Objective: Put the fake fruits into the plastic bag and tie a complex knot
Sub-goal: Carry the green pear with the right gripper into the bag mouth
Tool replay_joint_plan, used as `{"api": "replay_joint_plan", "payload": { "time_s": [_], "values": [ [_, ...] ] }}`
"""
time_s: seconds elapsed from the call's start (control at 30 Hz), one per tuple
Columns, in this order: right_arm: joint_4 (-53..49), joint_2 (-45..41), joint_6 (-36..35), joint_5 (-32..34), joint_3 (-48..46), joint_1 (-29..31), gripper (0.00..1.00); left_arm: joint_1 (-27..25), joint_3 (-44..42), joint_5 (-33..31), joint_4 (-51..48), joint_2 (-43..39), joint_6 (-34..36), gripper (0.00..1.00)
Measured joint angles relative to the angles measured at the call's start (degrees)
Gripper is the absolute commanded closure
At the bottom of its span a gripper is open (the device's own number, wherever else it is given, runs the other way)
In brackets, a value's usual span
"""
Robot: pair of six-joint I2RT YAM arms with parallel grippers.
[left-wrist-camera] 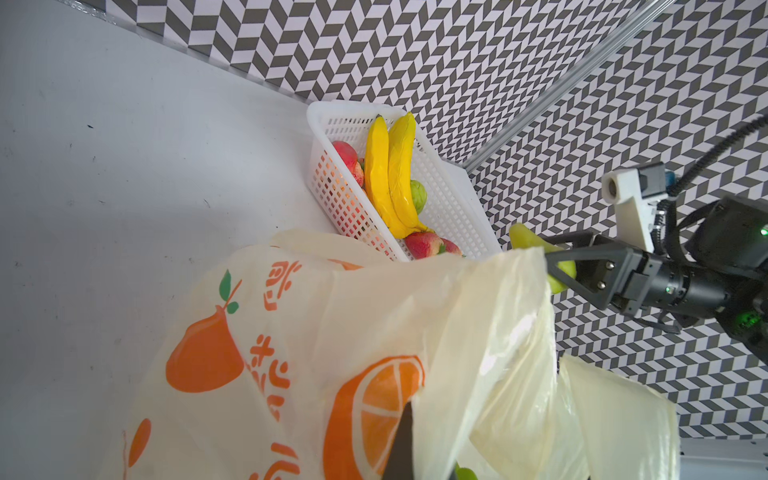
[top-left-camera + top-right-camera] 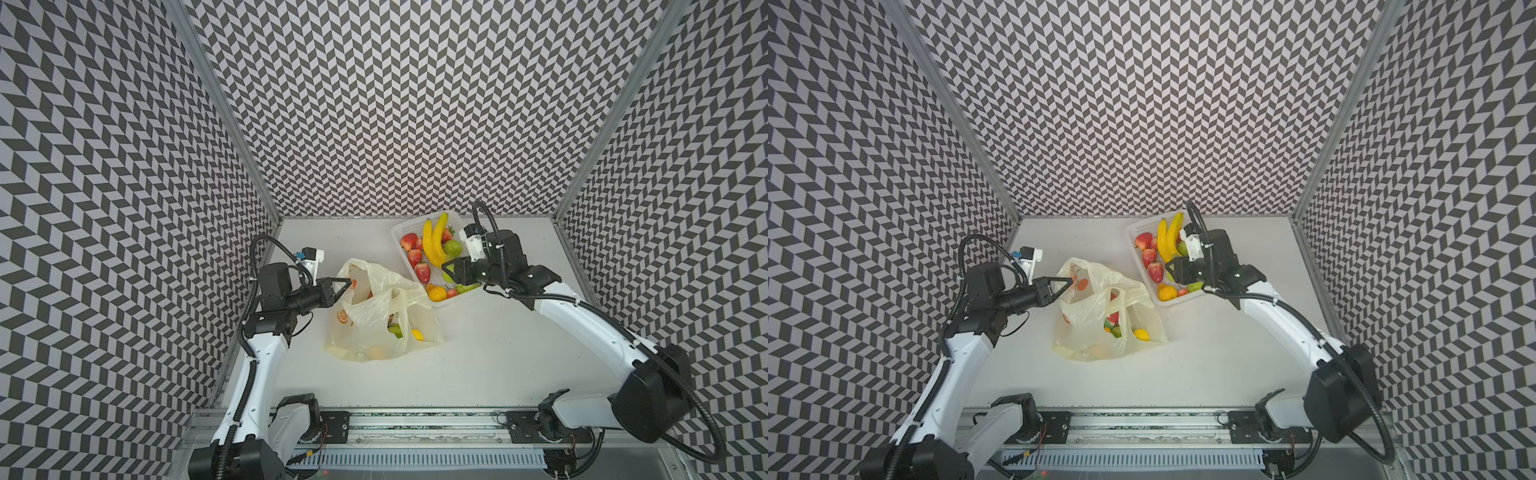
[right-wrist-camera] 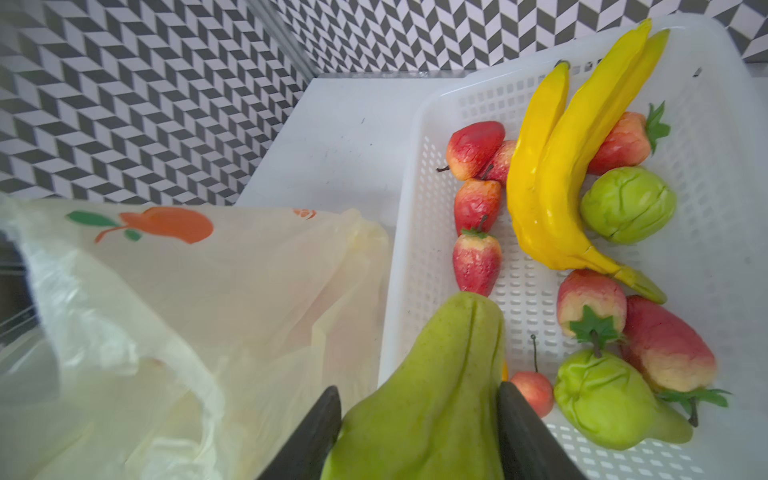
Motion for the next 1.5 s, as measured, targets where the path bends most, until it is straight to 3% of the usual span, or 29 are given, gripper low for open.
{"api": "replay_joint_plan", "payload": {
  "time_s": [0.3,0.57,0.73,0.97,1.5],
  "values": [
    [4.7,-9.97,8.04,-2.45,-12.68,11.78,0.52,-0.09,-0.02,-0.02,0.35,0.35,-0.57,1.0],
    [10.73,-6.47,12.22,-0.09,-15.39,19.89,0.52,-0.13,-0.15,-0.02,0.39,0.35,-0.55,1.0],
    [11.56,-3.96,12.41,2.16,-14.95,22.18,0.52,-0.13,-0.2,-0.02,0.39,0.35,-0.55,1.0],
    [11.06,-7.39,12.79,5.35,-14.67,22.93,0.53,-0.13,-0.22,-0.28,0.39,0.37,-0.48,1.0],
    [11.54,-9.9,16.17,6.78,-14.88,29.73,0.53,-0.13,-0.22,-0.52,0.37,0.39,0.31,1.0]
  ]
}}
